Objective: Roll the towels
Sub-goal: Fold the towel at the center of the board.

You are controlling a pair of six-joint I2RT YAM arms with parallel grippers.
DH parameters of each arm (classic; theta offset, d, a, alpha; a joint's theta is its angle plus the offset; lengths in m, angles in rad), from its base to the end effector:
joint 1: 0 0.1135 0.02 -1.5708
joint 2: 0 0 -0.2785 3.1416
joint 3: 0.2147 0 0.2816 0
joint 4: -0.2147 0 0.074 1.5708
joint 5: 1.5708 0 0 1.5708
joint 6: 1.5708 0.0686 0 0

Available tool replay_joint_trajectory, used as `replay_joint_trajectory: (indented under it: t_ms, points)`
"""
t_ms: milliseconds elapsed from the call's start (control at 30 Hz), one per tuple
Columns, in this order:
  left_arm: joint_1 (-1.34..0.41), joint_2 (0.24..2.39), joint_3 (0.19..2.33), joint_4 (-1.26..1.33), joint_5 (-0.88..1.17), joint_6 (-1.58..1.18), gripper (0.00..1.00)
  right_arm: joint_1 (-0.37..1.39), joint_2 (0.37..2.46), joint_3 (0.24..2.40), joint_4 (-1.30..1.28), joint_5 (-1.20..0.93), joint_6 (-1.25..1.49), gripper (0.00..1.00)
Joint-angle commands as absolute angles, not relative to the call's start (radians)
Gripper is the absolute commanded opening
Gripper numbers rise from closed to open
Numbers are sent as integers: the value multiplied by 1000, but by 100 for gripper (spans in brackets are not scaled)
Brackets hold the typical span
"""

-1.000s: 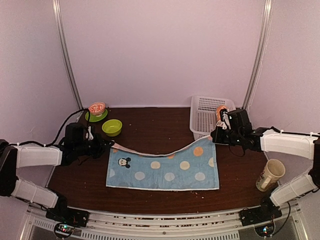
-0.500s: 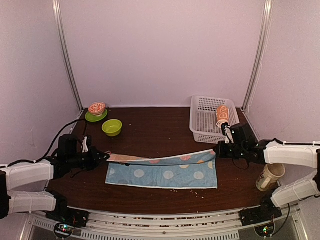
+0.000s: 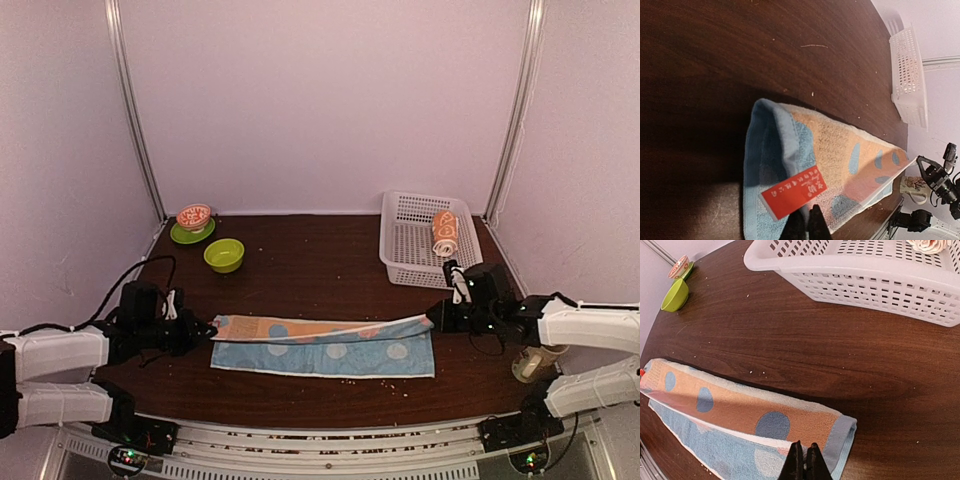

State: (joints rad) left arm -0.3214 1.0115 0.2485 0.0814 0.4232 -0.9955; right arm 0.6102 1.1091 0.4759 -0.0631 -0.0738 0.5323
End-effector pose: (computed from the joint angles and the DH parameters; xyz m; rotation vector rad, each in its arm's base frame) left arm 0.1985 -0.0958 0.1168 -0.5725 2.3908 -1.1284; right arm 0.2122 0.1546 0.1571 -0.1325 2.3554 0.6694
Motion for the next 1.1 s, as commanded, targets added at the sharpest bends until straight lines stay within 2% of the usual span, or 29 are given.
replay_joint_trajectory:
  t_ms: [0, 600, 1067]
  points:
    - [-316, 1031, 246, 97, 416, -970, 0, 635, 1063, 437, -98, -54, 560, 0]
    - [-316, 1068, 221, 53, 437, -941, 0, 719, 1012, 362, -129, -48, 627, 0]
    - [-316, 988, 214, -20, 423, -922, 0, 732, 889, 321, -182, -42, 640, 0]
